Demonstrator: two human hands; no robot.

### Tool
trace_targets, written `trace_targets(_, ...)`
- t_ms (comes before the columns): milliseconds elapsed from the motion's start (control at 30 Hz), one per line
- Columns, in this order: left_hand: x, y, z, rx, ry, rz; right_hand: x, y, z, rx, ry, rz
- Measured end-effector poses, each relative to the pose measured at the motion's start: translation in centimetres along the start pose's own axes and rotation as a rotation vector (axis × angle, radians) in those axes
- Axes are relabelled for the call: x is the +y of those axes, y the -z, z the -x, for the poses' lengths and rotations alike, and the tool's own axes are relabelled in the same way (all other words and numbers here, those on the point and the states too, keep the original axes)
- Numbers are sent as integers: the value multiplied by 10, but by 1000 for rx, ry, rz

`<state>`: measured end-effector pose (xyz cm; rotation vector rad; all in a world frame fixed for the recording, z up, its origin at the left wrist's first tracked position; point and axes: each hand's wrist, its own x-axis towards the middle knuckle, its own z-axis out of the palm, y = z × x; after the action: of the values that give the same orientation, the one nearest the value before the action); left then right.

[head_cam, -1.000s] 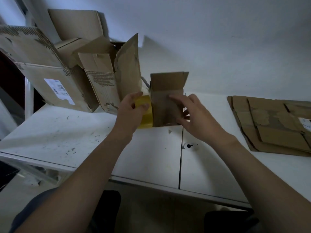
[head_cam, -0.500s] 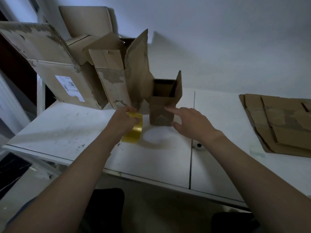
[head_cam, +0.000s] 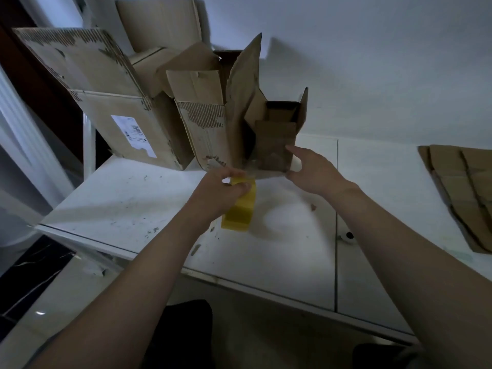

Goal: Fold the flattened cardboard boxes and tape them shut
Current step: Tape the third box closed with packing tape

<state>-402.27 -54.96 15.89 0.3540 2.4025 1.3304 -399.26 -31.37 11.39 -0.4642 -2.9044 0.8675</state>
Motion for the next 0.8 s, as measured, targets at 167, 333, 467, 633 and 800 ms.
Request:
trace_targets(167,3,-6,6,-59,-34,-15,-12,10,15,48,14,-102)
trace_targets(333,15,-25,21,-134,-53,66,-31,35,53,106,129,-279)
trace_targets(467,22,-44,32,-167,-55,119,-28,53,85,51,113,-303)
trace_targets(633,31,-64,43,-236,-112,136,-11,55,115,59,26,-271)
trace_targets(800,39,-87,48,-283,-131,108,10,58,128,237,57,-335)
